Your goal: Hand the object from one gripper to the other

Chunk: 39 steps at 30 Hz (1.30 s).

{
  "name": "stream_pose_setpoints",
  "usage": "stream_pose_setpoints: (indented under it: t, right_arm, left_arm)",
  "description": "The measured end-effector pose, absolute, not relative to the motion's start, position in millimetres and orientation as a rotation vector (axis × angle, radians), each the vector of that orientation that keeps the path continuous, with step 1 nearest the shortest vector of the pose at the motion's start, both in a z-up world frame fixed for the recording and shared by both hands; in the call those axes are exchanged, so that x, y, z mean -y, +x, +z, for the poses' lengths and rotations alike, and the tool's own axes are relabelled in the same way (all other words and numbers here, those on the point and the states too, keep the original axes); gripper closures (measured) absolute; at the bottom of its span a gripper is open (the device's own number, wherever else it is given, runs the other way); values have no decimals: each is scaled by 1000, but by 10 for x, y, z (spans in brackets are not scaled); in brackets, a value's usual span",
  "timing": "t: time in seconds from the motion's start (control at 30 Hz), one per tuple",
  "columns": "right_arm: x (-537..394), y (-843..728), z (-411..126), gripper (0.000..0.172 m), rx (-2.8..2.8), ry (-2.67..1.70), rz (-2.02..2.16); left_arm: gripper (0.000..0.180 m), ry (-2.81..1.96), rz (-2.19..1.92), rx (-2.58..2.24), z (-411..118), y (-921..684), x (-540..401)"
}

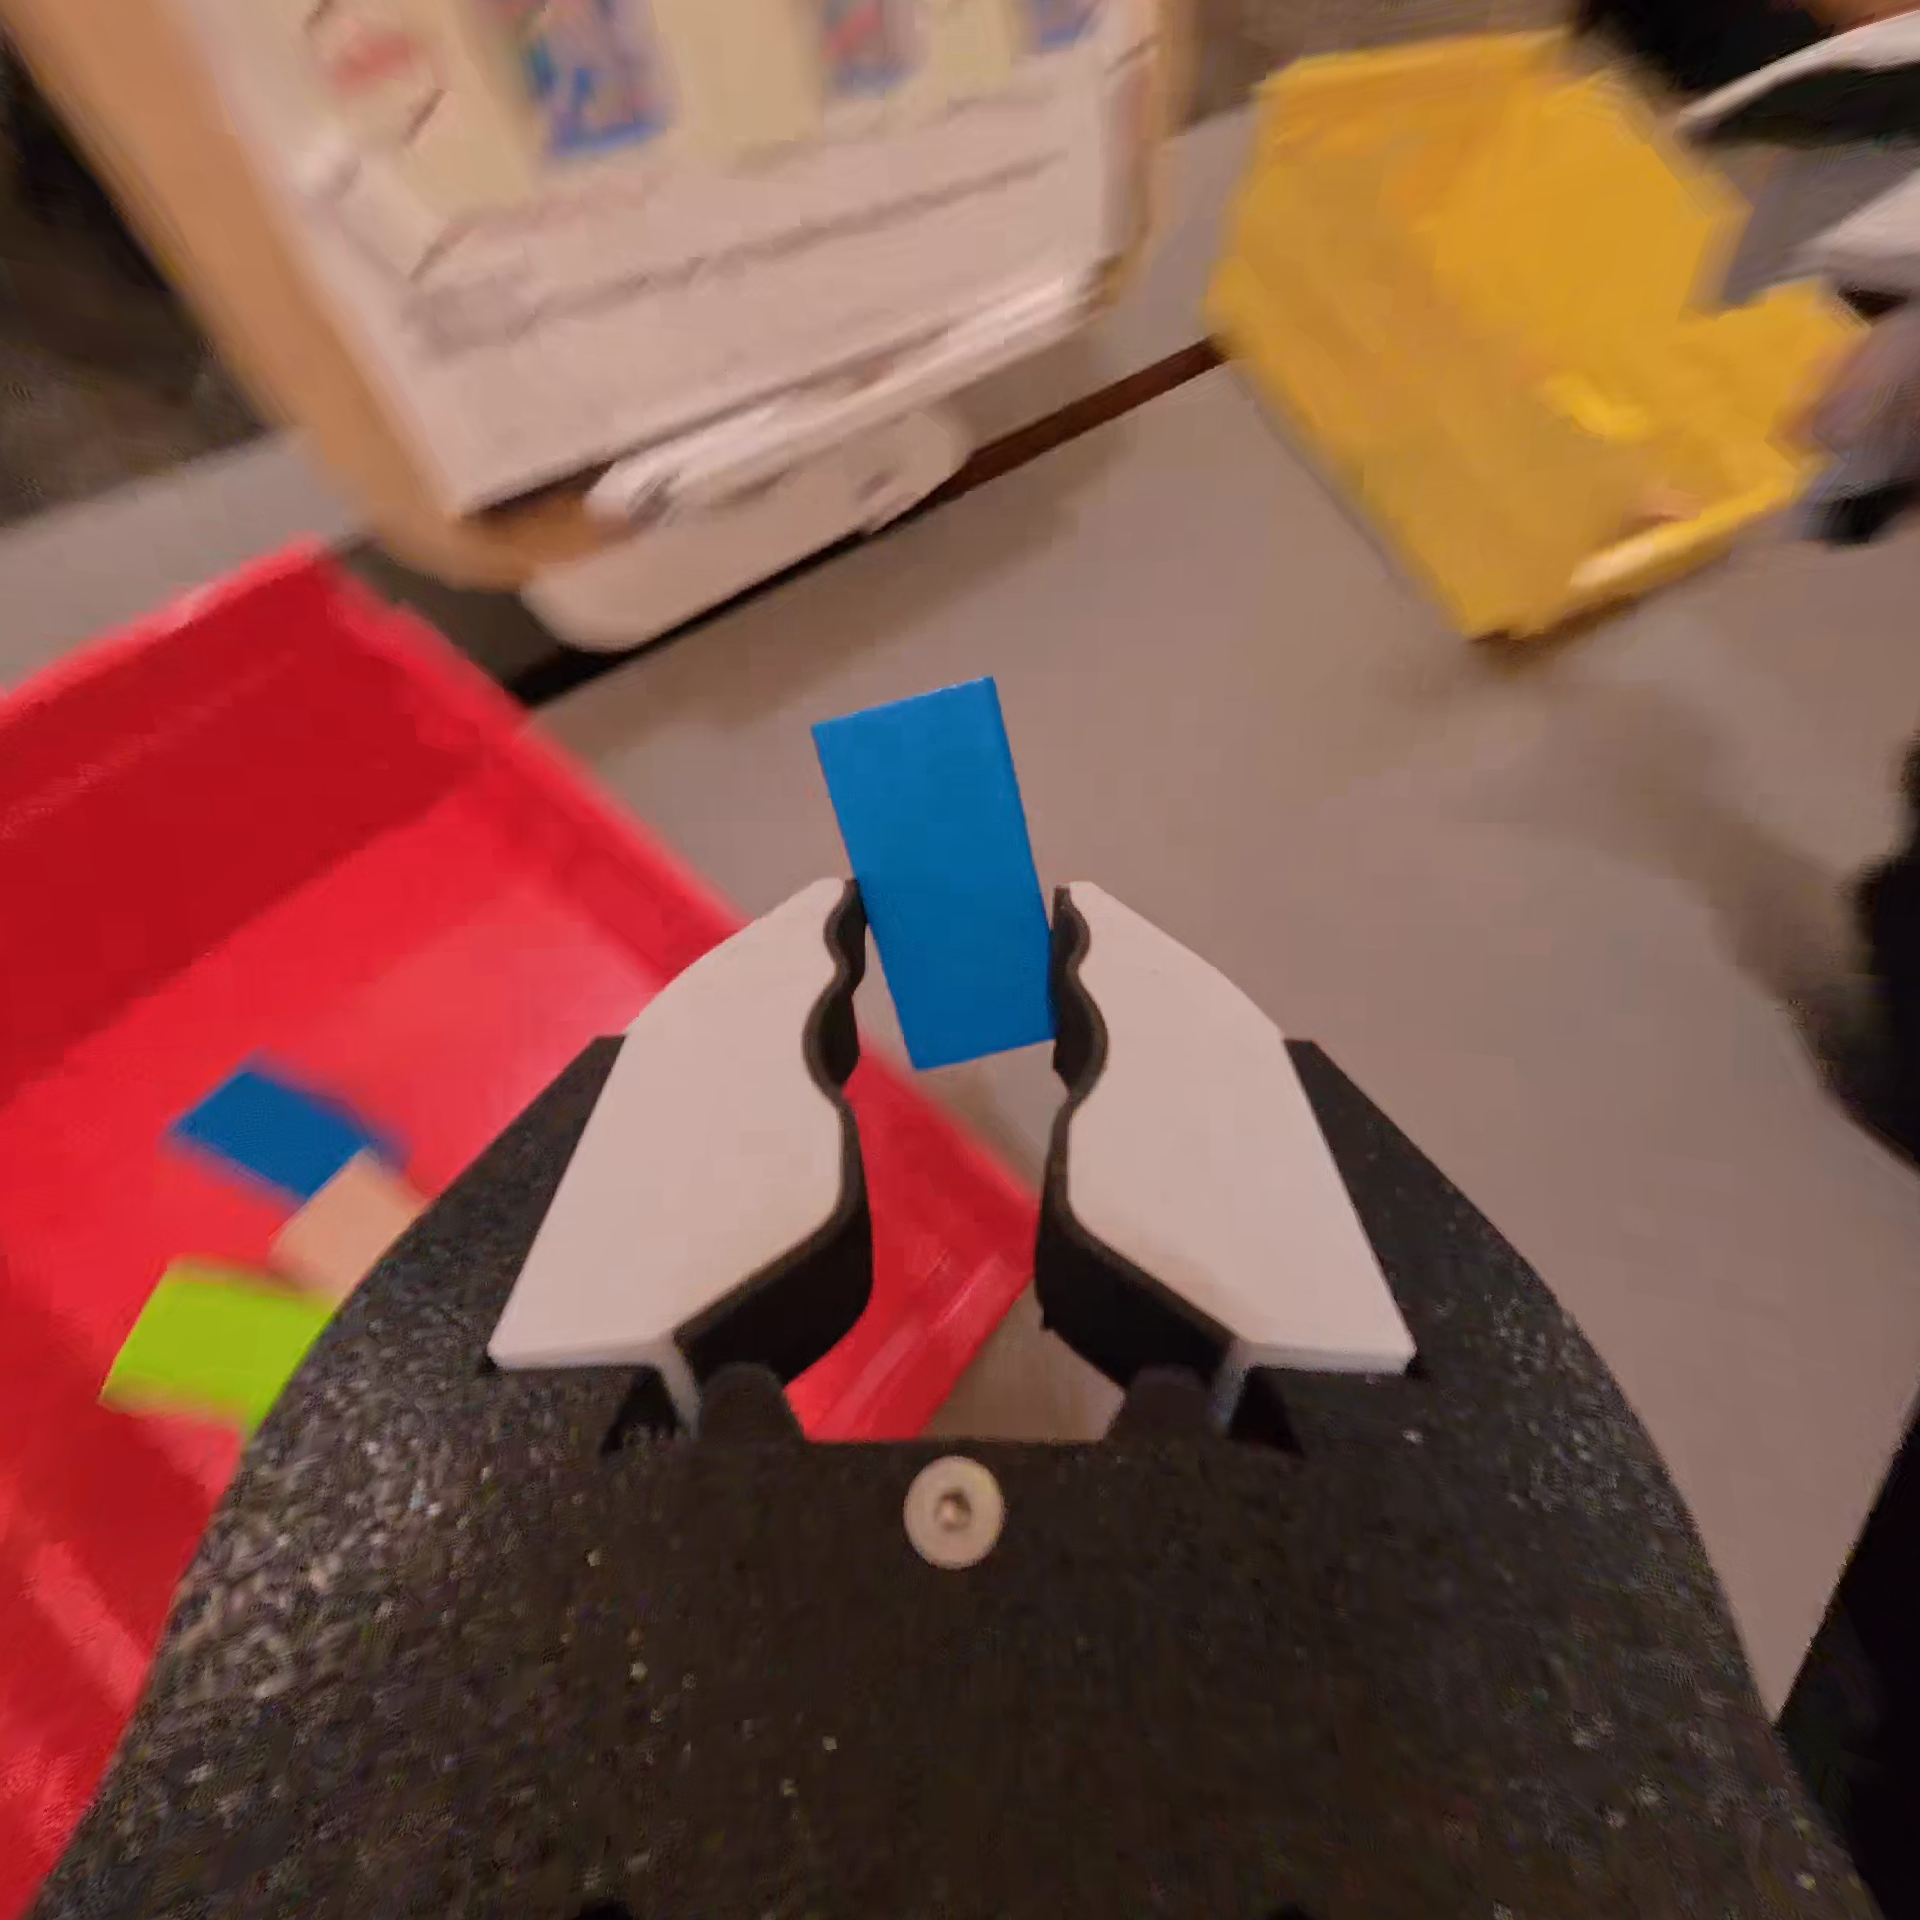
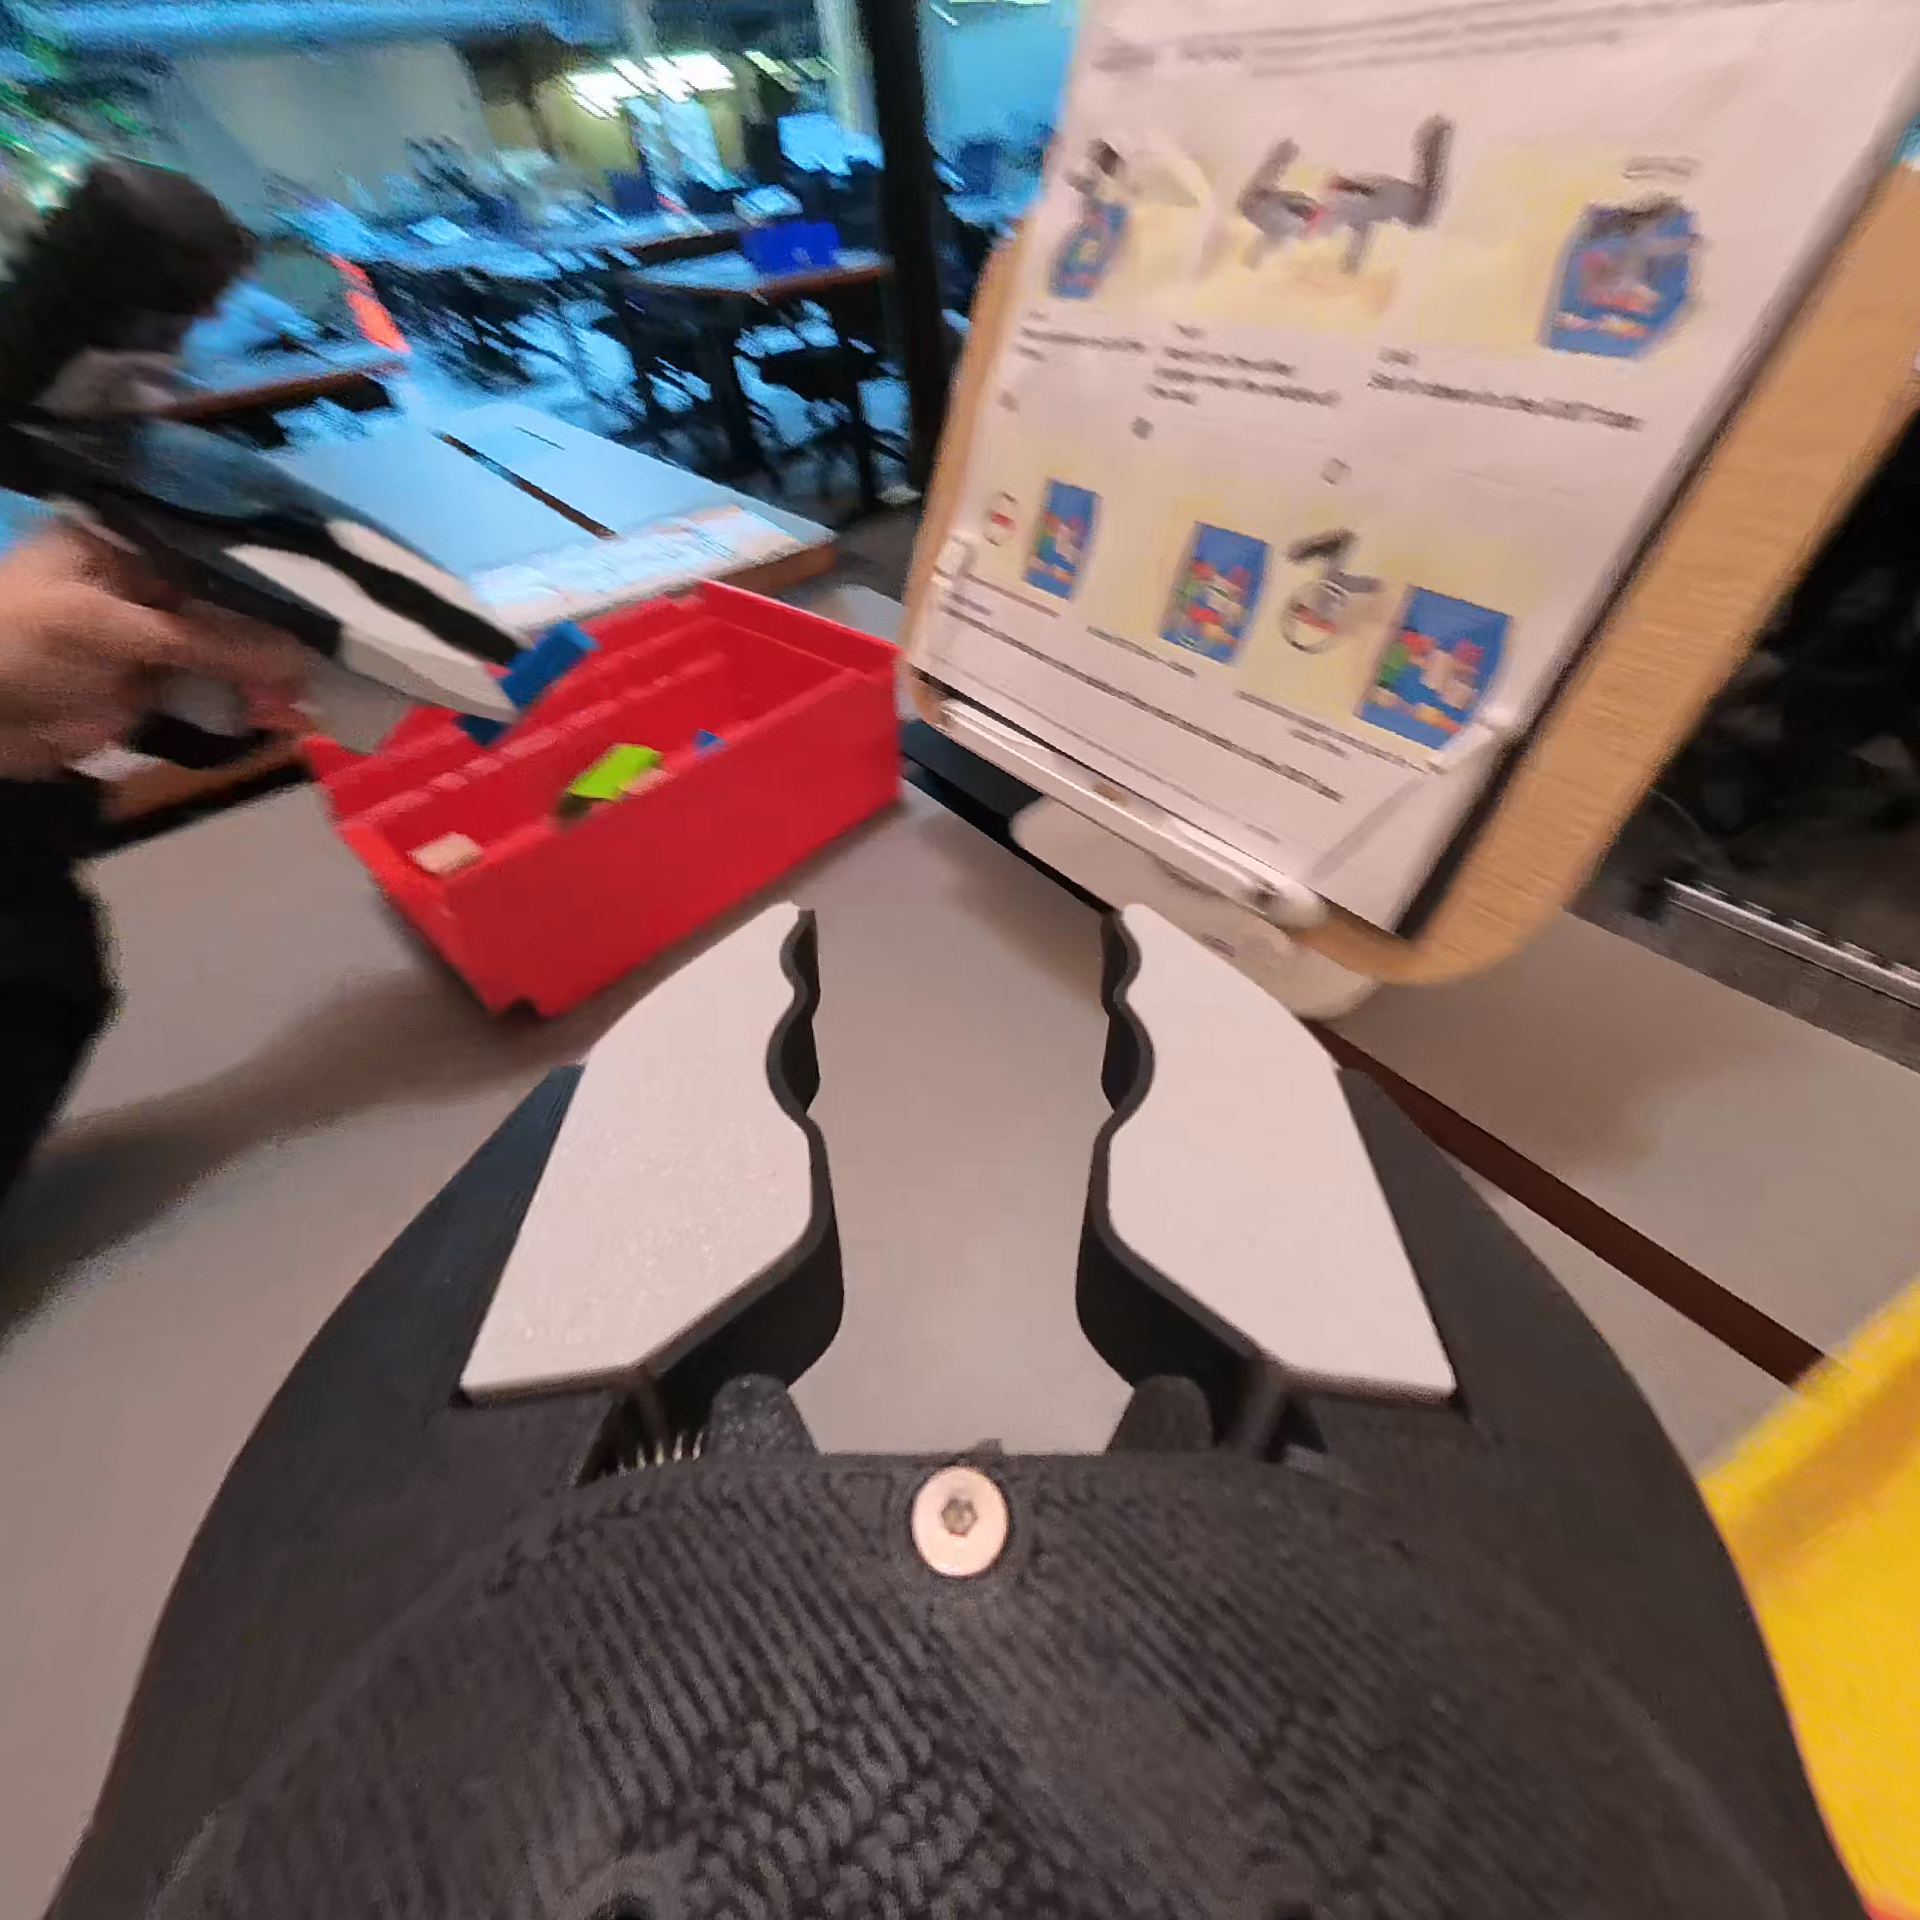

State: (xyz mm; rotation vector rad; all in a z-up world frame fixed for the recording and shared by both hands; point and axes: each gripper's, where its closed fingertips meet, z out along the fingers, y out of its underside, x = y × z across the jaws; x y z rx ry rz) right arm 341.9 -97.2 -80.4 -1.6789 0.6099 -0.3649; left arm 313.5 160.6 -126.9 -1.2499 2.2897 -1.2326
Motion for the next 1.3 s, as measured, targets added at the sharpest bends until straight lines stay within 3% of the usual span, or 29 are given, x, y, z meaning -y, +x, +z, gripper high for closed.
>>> stream_pose_setpoints:
  t: [0.03,0.37,0.63,0.7,0.9,1.1,1.3]
  right_arm:
    - [839,3334,-743,119,-556,-1648,-300]
    - [-32,2484,-397,106,-121,-1494,120]
    - [-74,2268,-318,120,51,-1498,68]
    - [-62,2267,-328,137,60,-1504,67]
    - [0,2410,-327,137,11,-1508,-40]
    - [812,3189,-323,138,-344,-1464,-426]
    - [2530,3957,-913,138,-924,-1454,-913]
  left_arm:
    - [147,-1127,-1337,-2309,-1133,3080,-1415]
    - [147,-148,-1612,-2283,-653,2547,-236]
    - [147,37,-1680,-2297,-650,2314,48]
    - [148,52,-1696,-2296,-642,2292,68]
    - [149,-87,-1666,-2230,-622,2474,56]
    - [143,-433,-1683,-2106,-548,2844,-226]
    - [145,-570,-1645,-2107,-647,3001,-421]
